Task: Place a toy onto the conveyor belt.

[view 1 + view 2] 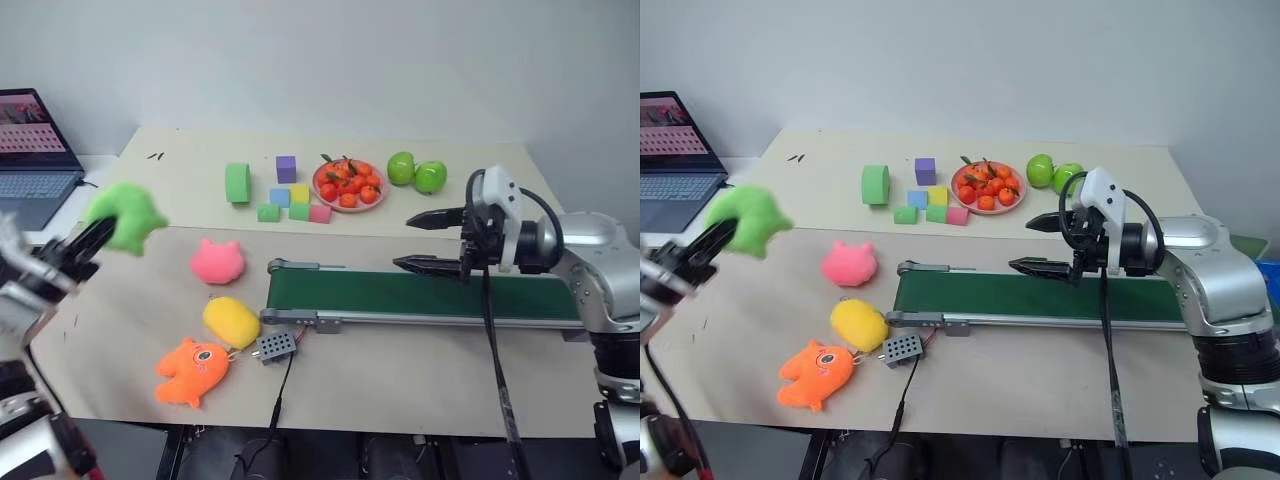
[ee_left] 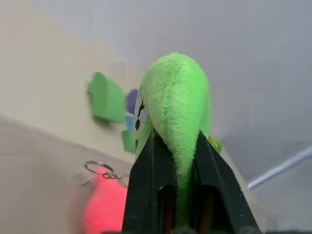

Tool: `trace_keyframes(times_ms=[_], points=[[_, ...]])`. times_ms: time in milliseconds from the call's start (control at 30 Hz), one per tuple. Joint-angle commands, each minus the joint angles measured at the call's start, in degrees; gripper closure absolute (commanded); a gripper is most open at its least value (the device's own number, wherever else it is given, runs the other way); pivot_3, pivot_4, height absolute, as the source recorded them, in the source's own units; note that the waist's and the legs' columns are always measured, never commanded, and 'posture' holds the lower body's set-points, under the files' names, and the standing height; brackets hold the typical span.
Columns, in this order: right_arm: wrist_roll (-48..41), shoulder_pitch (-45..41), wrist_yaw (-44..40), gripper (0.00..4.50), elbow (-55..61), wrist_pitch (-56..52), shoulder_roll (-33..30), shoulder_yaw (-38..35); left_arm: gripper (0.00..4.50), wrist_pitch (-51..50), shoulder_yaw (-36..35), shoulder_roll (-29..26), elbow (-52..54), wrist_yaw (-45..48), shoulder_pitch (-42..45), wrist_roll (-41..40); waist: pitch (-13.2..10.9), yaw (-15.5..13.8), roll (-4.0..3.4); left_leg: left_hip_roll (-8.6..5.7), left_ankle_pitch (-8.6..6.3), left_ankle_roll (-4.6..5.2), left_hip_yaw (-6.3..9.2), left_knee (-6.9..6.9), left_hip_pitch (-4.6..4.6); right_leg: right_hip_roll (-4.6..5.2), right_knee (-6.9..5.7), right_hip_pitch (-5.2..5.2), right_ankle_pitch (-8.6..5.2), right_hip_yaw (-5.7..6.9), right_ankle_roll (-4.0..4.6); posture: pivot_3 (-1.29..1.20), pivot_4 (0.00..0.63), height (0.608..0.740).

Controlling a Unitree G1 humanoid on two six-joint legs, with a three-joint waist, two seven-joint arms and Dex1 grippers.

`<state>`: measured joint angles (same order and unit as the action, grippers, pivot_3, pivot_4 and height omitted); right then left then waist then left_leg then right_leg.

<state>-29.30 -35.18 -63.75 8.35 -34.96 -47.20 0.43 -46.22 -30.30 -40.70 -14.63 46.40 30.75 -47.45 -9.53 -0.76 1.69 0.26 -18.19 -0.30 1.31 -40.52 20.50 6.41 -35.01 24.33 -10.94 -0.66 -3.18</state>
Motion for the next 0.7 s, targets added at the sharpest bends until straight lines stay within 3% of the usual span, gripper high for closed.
trace_keyframes(times_ms=[33, 133, 267, 567, 700], points=[[0.9, -0.8, -0.5, 0.00, 0.3, 1.8, -0.4, -0.6, 4.40, 9.0, 9.6, -1.0, 11.0, -0.6, 1.2, 9.1, 0.0, 0.5, 0.00, -0.01, 0.01, -0.03, 0.00, 0.00, 0.02, -0.01, 0.02, 0.03, 0.00, -0.03, 0.00, 0.00, 0.150, 0.738], [0.7, -0.9, -0.3, 0.00, 1.1, 1.5, 0.0, -0.7, 4.40, 30.4, 21.8, -5.6, 12.9, 1.6, -2.4, 28.4, 0.0, 2.2, -0.02, -0.03, 0.01, -0.02, -0.14, 0.27, -0.02, -0.01, 0.10, 0.17, 0.00, -0.14, 0.00, 0.00, 0.150, 0.738], [0.9, -0.1, 0.1, 0.00, 1.1, 1.6, 0.1, -1.0, 4.40, 43.8, 24.8, -4.1, 12.6, 0.5, -1.4, 34.7, 0.0, 2.6, -0.02, -0.01, 0.02, -0.02, -0.20, 0.69, -0.13, -0.04, 0.24, 0.29, -0.02, -0.12, 0.02, 0.00, 0.150, 0.738], [0.3, 2.5, 2.1, 0.00, 3.1, 0.6, 0.2, -2.1, 4.40, 89.3, 35.6, -5.3, 8.0, -9.9, -3.1, 63.7, 0.0, 1.4, -0.04, -0.04, -0.02, 0.06, -0.22, 0.64, -0.05, -0.01, 0.33, 0.29, -0.01, -0.11, 0.01, 0.00, 0.150, 0.738], [0.3, 3.7, 2.5, 0.00, 3.7, 0.4, -0.5, -2.5, 4.40, 98.8, 39.3, -3.6, 5.1, -14.2, -2.9, 70.7, 0.0, 1.3, -0.04, -0.04, -0.03, 0.08, -0.23, 0.64, -0.05, 0.00, 0.33, 0.29, -0.01, -0.10, 0.01, 0.00, 0.150, 0.738]])
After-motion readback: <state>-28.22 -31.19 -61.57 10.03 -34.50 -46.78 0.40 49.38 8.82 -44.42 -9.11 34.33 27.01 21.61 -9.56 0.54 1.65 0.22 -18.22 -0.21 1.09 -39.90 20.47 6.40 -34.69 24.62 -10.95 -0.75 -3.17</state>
